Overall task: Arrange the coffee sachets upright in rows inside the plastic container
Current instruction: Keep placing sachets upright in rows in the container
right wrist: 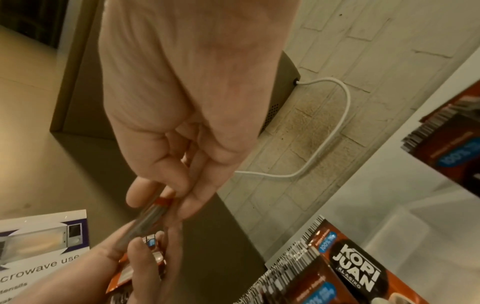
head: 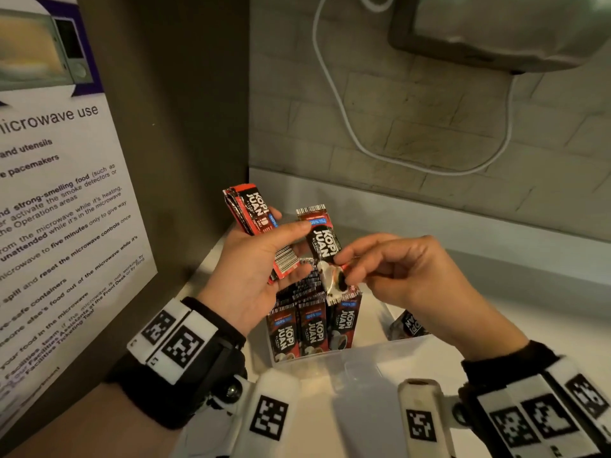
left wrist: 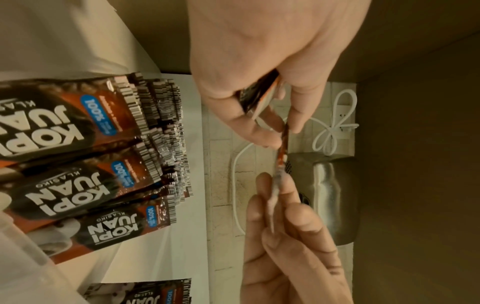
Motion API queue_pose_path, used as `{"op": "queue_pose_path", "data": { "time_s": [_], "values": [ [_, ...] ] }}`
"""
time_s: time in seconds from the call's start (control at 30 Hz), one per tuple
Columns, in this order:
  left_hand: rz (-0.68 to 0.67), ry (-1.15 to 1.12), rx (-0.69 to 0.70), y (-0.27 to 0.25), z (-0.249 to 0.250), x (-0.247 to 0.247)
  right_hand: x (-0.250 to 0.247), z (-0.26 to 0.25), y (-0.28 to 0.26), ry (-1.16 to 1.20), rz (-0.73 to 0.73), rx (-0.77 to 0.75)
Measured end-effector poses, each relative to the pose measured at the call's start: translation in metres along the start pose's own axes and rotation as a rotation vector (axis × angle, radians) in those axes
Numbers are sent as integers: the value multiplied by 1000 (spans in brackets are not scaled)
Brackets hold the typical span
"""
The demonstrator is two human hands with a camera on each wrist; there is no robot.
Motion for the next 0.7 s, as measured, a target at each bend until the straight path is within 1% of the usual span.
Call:
{"op": "queue_pose_path", "data": {
  "time_s": [0.07, 0.13, 0.17, 0.2, 0.27, 0.3, 0.33, 0.37, 0.43, 0.5, 0.53, 0.6, 0.7],
  "values": [
    [-21, 24, 13, -1, 0, 2, -2, -4, 2, -37, 51, 36],
    [-69, 87, 21, -3, -2, 6, -7, -7, 10, -221, 182, 59],
    [-96, 131, 17, -5, -5, 9, -9, -9, 15, -298, 224, 67],
    [-123, 172, 5, -7, -9, 12, -8, -12, 21, -359, 229, 79],
    [-151, 214, -20, -11, -18, 15, -6, -17, 30, -445, 159, 109],
    [-148, 211, -29, -12, -21, 16, -7, -19, 33, -466, 134, 130],
    [-134, 199, -37, -12, -21, 15, -12, -21, 34, -463, 141, 160],
    [-116, 184, -44, -11, -20, 14, -19, -22, 35, -442, 179, 191],
    [-64, 156, -46, -8, -15, 8, -40, -21, 37, -396, 300, 251],
    [-5, 131, -44, -6, -9, 1, -57, -9, 39, -440, 386, 309],
    [13, 118, -45, -6, -7, -1, -61, 0, 41, -488, 400, 338],
    [21, 104, -47, -6, -6, -3, -59, 20, 44, -549, 384, 401],
    [21, 102, -50, -7, -7, -4, -47, 51, 47, -518, 329, 506]
  ]
}}
Point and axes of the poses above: each hand's wrist, its own y-axis towards the middle knuckle, its own x-axis out of the palm, z = x × y, the point moved 3 cm from there along y, towards the middle knuckle, and after that the axes turned 10 degrees about -y, right-handed, at the moved point
